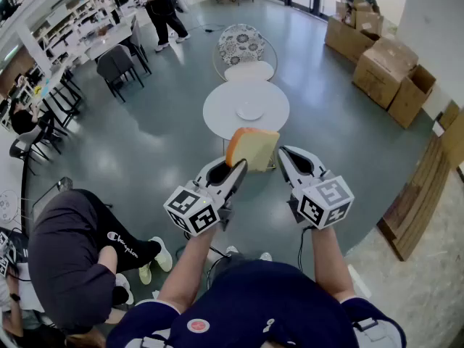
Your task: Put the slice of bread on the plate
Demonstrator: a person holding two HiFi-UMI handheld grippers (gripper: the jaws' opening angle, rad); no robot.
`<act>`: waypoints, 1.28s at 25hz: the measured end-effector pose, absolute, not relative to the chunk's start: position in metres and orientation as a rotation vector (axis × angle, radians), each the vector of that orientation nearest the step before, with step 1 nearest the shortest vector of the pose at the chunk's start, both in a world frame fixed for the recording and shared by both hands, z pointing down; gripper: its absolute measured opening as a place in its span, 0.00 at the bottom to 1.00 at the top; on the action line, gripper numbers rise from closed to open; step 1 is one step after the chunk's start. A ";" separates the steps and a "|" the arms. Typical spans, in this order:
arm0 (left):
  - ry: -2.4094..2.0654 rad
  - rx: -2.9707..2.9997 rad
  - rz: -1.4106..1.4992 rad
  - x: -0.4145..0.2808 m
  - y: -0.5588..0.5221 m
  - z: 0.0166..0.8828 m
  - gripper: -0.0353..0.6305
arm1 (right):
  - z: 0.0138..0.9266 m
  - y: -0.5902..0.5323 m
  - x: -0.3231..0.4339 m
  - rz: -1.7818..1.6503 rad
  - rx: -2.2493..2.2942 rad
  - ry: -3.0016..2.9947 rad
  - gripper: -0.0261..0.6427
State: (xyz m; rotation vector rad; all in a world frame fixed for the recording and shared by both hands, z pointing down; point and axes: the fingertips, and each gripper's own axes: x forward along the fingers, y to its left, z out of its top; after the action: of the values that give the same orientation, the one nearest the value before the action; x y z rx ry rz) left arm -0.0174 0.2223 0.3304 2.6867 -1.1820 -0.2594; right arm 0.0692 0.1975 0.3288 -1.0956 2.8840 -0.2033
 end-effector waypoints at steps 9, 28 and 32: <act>-1.185 2.679 -0.259 -0.017 0.220 0.328 0.19 | 0.327 0.193 0.071 -0.223 -1.101 2.879 0.05; -1.220 2.648 -0.226 0.000 0.193 0.338 0.20 | 0.337 0.162 0.089 -0.247 -1.070 2.891 0.05; -1.218 2.641 -0.228 -0.002 0.179 0.341 0.20 | 0.338 0.150 0.086 -0.237 -1.077 2.899 0.05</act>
State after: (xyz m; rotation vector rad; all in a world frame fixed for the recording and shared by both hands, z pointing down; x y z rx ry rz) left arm -0.0024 0.1793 0.3412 2.6407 -1.2179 -0.2279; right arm 0.0862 0.1502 0.3379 -1.0766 2.8988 -0.2370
